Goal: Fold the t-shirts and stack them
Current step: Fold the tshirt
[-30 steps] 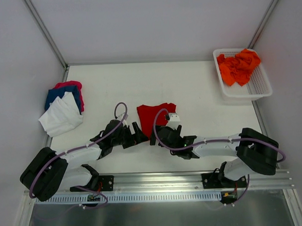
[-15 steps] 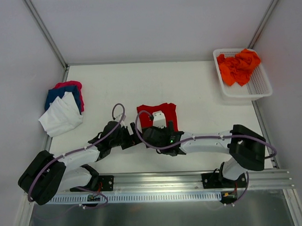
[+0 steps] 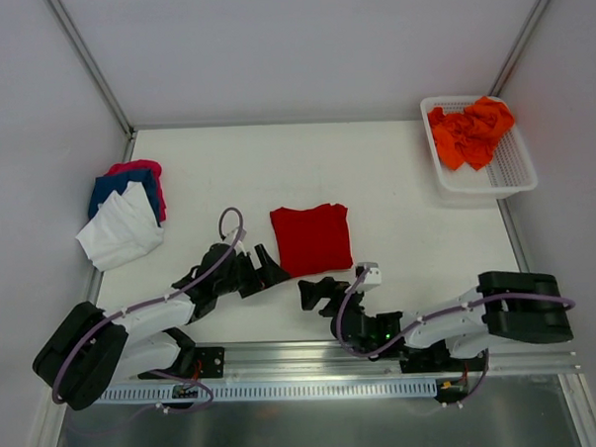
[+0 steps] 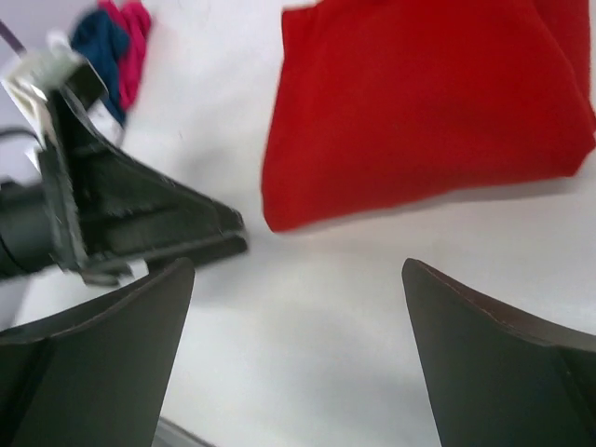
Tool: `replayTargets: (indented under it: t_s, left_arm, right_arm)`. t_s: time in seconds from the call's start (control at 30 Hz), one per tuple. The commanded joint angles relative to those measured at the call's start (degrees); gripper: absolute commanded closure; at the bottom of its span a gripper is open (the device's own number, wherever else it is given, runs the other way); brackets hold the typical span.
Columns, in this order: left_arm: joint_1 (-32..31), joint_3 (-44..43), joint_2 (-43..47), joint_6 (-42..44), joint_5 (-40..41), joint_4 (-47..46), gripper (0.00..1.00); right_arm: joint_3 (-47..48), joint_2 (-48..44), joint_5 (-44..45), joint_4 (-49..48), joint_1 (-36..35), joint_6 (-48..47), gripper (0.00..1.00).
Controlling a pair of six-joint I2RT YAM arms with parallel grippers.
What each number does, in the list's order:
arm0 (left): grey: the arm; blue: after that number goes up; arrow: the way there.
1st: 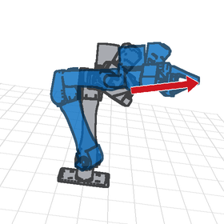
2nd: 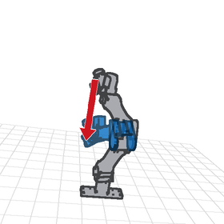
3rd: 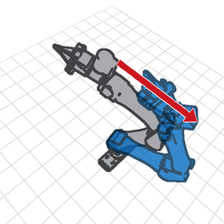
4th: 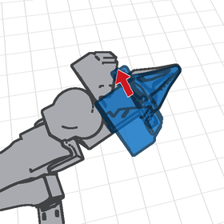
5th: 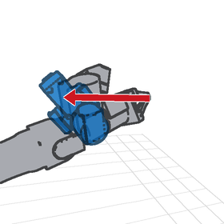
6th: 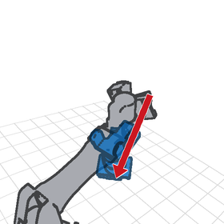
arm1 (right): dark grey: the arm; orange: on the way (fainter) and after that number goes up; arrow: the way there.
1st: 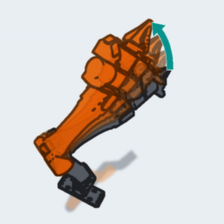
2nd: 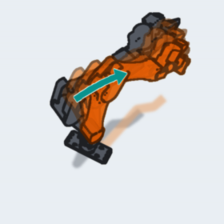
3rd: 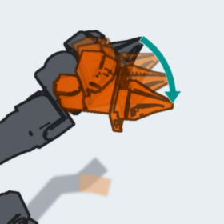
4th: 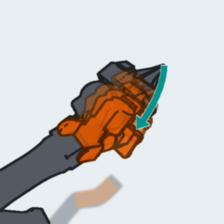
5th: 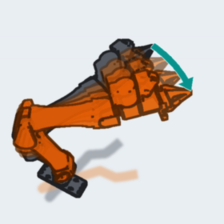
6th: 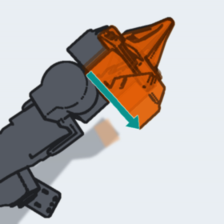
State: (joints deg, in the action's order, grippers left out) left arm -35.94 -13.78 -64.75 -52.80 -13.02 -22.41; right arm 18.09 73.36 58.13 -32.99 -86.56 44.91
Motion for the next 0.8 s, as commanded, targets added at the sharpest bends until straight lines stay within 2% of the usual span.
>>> replayTargets:
  t_s: [0.0,0.03,0.07,0.13,0.2,0.27,0.37,0.53,0.77]
  left_arm:
    - [-0.18,2.44,1.46,-0.47,-0.61,2.2,0.13]
    - [-0.18,2.62,1.99,-0.03,-0.35,2.46,0.13]
    - [-0.18,2.53,3.82,0.15,0.61,3.94,0.13]
    - [0.34,1.83,9.6,2.33,5.25,12.02,0.13]
    - [0.35,2.61,14.63,2.87,8.25,17.11,0.12]
    - [0.35,3.67,21.49,2.96,9.32,18.63,0.11]
    - [0.35,5.25,26.78,3.14,9.76,19.86,0.09]
    - [0.35,2.89,20.13,3.84,8.89,20.92,0.11]
    - [0.35,1.65,17.82,4.1,8.62,19.6,0.11]
  right_arm:
    - [2.3,9.31,17.36,-18.83,-1.68,6.94,0.01]
    - [3.17,12.3,18.76,-22.26,-1.68,6.25,0.01]
    - [3.36,17.9,20.78,-32.04,-1.59,4.51,0.0]
    - [4.32,23.2,20.8,-44.62,-1.24,0.46,0.01]
    - [4.24,30.91,21.41,-54.41,-1.5,1.14,0.0]
    - [3.89,33.06,22.9,-54.72,-1.59,4.22,0.0]
    - [4.41,32.64,24.4,-54.63,-2.47,0.46,0.01]
    - [4.94,31.14,26.24,-54.63,-2.21,-1.75,0.01]
    - [0.29,28.95,27.83,-54.63,0.78,5.27,0.01]
